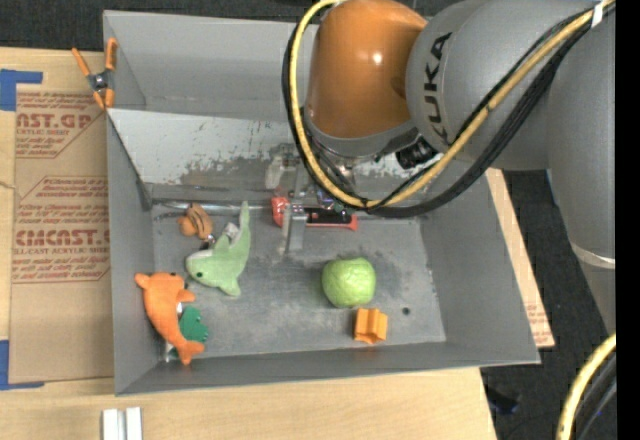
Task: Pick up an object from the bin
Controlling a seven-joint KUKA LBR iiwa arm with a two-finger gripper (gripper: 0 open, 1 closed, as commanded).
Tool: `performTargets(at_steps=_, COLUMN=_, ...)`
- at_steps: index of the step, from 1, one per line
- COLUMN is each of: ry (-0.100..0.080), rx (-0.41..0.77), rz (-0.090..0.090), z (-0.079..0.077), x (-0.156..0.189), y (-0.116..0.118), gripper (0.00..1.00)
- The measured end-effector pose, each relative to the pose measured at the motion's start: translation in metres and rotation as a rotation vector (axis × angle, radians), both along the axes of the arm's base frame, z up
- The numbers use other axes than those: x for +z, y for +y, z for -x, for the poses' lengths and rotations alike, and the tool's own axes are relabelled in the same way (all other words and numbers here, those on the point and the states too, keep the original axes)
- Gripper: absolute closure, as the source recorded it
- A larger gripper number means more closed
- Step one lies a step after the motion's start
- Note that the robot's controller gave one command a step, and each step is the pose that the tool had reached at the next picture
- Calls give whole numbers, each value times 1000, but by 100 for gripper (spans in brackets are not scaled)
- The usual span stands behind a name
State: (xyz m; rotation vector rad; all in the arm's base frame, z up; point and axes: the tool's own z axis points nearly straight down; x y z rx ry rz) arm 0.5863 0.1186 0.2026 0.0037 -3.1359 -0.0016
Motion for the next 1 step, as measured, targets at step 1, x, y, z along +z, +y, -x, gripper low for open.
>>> performTargets(at_steps=1, ry=-8, rx=-1, rz=-1, z=-2, x=5, y=-1, gripper=0)
